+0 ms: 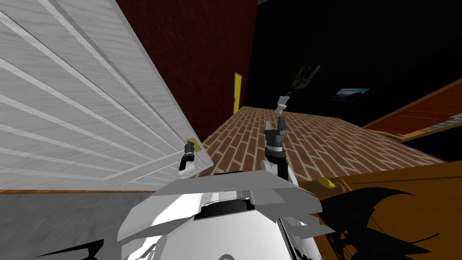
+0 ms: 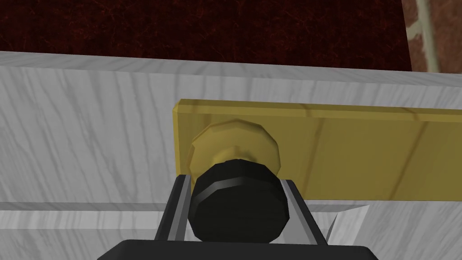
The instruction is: Push the door open
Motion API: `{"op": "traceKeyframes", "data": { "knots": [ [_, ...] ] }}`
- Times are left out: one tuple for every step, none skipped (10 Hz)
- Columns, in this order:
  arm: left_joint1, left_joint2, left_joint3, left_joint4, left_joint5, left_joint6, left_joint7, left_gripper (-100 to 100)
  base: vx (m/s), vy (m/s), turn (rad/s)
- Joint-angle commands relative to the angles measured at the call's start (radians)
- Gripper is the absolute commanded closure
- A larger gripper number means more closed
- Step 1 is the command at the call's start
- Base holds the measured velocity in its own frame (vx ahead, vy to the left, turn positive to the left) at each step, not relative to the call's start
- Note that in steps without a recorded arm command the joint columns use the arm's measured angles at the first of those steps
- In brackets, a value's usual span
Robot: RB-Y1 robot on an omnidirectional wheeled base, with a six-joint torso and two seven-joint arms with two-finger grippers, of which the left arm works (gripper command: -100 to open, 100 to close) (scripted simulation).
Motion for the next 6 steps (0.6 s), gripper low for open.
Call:
{"op": "traceKeyframes", "data": {
  "knots": [
    [-0.002,0.005,0.027,-0.007,0.003,-0.007,-0.007,100,0.191,-0.038,0.048],
    [0.001,0.002,0.039,-0.010,0.005,-0.007,-0.009,100,0.196,-0.035,0.047],
    [0.003,-0.002,0.051,-0.013,0.007,-0.007,-0.011,100,0.219,-0.048,0.059],
    [0.007,-0.010,0.068,-0.018,0.010,-0.007,-0.015,100,0.216,-0.048,0.063],
    [0.010,-0.016,0.079,-0.021,0.011,-0.007,-0.017,100,0.213,-0.047,0.063],
    [0.012,-0.023,0.088,-0.023,0.013,-0.007,-0.018,100,0.231,-0.016,0.072]
  ]
}}
